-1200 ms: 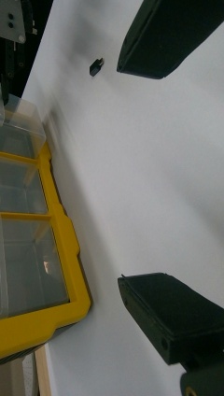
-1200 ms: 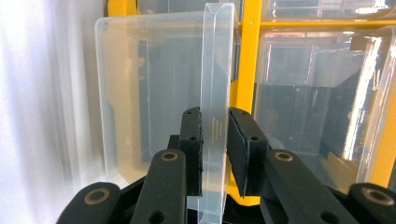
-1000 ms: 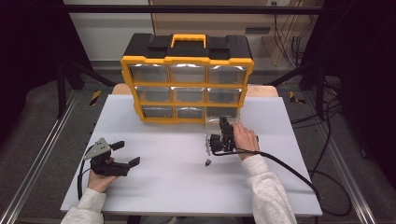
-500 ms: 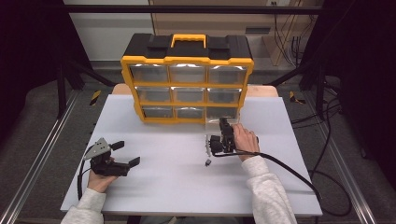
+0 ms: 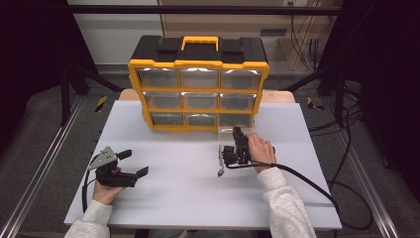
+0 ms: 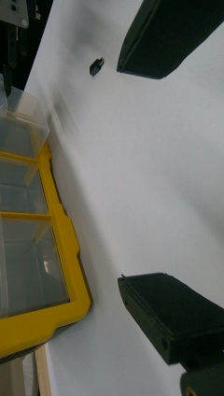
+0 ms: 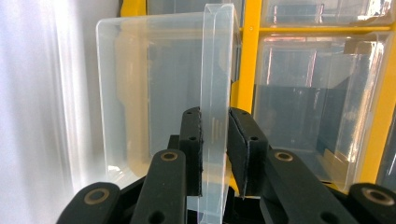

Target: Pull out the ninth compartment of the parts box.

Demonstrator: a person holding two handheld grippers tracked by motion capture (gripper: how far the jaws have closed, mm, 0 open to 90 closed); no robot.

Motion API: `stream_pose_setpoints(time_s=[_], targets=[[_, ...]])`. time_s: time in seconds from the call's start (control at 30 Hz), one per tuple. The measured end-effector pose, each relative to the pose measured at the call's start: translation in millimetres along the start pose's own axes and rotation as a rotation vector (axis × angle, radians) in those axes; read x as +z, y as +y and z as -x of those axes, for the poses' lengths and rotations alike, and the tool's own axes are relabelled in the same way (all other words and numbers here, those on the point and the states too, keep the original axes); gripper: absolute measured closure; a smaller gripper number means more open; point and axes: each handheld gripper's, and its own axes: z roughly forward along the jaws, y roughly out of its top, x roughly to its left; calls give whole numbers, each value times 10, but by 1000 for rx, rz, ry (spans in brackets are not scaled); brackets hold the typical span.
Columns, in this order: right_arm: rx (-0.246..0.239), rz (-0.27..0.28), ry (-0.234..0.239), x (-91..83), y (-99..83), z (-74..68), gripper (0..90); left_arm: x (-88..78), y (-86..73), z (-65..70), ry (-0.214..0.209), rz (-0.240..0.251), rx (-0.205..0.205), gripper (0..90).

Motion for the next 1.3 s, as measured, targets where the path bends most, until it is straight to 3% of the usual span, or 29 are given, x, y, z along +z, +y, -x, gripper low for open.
stream_pose_setpoints(time_s=[1.3], targets=[[8, 22, 19, -173, 1, -16, 761, 3, 4, 2, 5, -2, 2, 0]])
